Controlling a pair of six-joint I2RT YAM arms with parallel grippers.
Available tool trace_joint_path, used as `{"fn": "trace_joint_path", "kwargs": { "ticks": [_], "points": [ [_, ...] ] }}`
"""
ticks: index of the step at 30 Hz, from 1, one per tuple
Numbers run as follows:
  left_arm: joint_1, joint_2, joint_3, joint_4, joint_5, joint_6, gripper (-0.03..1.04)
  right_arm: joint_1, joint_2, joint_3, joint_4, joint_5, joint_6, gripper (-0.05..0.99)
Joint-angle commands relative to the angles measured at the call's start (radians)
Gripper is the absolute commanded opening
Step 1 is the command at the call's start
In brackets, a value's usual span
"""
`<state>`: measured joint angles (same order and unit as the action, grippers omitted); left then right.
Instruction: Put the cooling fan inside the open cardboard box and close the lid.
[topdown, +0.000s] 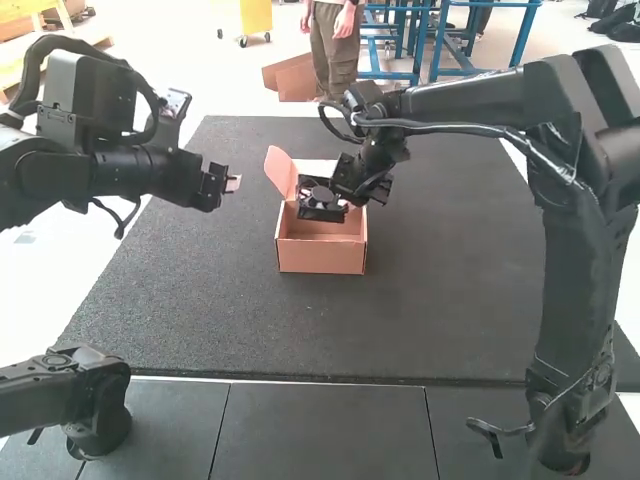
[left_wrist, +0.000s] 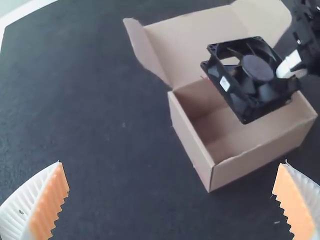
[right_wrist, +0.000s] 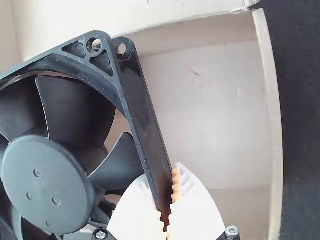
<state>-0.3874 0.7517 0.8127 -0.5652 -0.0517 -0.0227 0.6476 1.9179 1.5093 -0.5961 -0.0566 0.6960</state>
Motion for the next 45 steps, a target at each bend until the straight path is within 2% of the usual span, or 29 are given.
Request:
{"fn": "trace_joint_path", "kwargs": {
  "ticks": [1, 12, 20, 23, 24, 27, 32, 37, 45],
  "points": [
    [-0.007, -0.017, -0.014, 0.018, 0.015, 0.007, 0.97, 0.02, 0.009, 0.049, 0.001, 0.035, -0.013, -0.01],
    [-0.004, -0.018, -0.01, 0.027, 0.015, 0.009, 0.97, 0.018, 0.084, 0.048, -0.025, 0.081, -0.052, -0.01],
    [-0.004, -0.02, -0.01, 0.041, 0.015, 0.007, 0.97, 0.02, 0.136, 0.052, -0.016, 0.077, -0.076, 0.0],
    [-0.004, -0.02, -0.009, 0.039, 0.015, 0.007, 0.97, 0.017, 0.148, 0.065, -0.014, 0.046, -0.073, 0.0],
    [-0.004, -0.02, -0.009, 0.039, 0.015, 0.007, 0.97, 0.015, 0.151, 0.071, -0.014, 0.044, -0.073, 0.03],
    [-0.002, -0.025, -0.01, 0.039, 0.015, 0.007, 0.97, 0.014, 0.153, 0.098, -0.013, 0.041, -0.096, 0.21],
    [-0.002, -0.028, -0.009, 0.041, 0.015, 0.007, 0.97, 0.012, 0.158, 0.138, -0.024, 0.026, -0.128, 0.37],
    [-0.002, -0.028, -0.009, 0.041, 0.015, 0.007, 0.97, 0.011, 0.156, 0.195, -0.074, 0.015, -0.162, 0.67],
    [-0.002, -0.028, -0.009, 0.065, 0.015, 0.006, 0.97, 0.009, 0.136, 0.39, -0.188, -0.037, -0.196, 0.79]
  ]
}}
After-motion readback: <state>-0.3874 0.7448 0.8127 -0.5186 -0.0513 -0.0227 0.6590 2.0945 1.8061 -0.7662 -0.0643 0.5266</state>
